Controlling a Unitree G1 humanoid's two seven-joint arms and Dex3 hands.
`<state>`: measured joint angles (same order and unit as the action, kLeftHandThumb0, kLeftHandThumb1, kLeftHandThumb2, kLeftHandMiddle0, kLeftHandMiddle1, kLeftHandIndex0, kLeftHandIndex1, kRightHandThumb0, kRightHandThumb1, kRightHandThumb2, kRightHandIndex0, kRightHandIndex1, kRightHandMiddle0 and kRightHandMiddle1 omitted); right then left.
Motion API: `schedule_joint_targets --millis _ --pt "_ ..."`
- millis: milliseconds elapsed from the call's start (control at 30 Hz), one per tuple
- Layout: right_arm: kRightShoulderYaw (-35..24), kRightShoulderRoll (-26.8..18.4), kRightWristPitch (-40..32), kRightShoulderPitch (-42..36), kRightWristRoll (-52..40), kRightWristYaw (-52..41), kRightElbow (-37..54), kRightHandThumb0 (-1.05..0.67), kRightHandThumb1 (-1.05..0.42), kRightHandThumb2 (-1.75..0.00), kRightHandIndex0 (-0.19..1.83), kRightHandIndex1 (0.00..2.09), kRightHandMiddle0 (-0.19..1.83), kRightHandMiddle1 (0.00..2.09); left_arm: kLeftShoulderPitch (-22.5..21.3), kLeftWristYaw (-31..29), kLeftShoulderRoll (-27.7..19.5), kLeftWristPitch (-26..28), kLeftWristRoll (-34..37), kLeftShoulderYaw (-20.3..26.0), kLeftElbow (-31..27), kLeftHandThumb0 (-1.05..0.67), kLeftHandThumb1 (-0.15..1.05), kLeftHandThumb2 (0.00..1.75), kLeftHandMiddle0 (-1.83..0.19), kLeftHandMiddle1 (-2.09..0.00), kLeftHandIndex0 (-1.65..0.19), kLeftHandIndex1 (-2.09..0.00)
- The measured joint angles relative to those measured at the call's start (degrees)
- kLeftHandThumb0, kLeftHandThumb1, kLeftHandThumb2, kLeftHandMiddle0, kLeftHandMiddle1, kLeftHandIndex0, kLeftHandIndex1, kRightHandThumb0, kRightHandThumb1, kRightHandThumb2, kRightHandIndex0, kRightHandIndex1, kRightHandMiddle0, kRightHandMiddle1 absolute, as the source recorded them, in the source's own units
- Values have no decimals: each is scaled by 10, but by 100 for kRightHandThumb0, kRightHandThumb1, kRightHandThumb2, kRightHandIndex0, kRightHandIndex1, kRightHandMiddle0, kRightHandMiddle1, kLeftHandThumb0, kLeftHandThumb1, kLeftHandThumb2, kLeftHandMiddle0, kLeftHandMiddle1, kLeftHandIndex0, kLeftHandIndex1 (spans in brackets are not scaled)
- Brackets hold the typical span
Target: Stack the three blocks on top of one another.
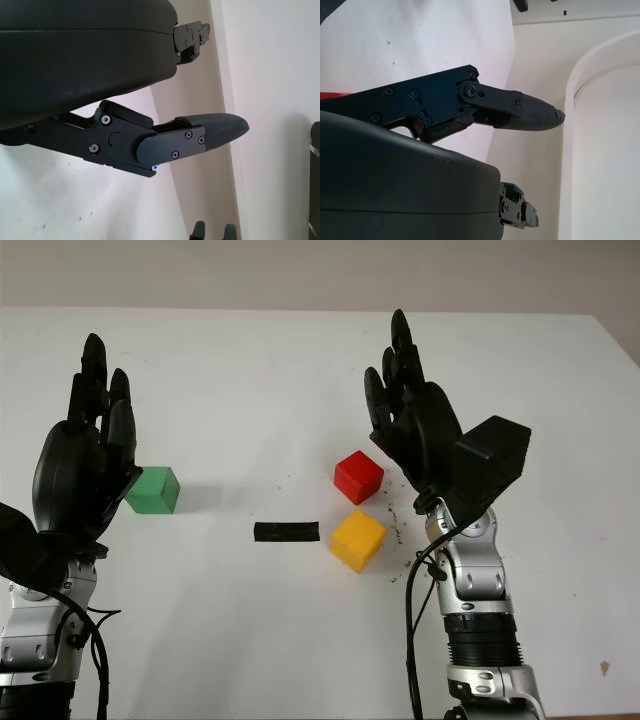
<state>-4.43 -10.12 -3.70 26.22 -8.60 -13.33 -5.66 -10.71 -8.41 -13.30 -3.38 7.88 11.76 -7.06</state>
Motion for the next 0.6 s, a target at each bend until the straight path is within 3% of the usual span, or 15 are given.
schedule_joint_targets --millis 267,500,600 --pt "-1 -1 -12 -7 3 6 17 -69 -105 -59 -19 0 -19 0 0 5 0 37 0 -2 -7 -70 105 59 19 -3 19 0" --pt "-9 -36 35 10 12 -35 -22 -65 -102 -17 -12 5 -8 8 0 3 0 27 -5 -2 -7 -69 105 59 18 -4 19 0" --pt "-12 -100 60 52 21 -100 -57 -58 -94 -6 -4 9 2 14 0 5 -2 23 -14 -2 -7 -71 105 58 19 -4 19 -1"
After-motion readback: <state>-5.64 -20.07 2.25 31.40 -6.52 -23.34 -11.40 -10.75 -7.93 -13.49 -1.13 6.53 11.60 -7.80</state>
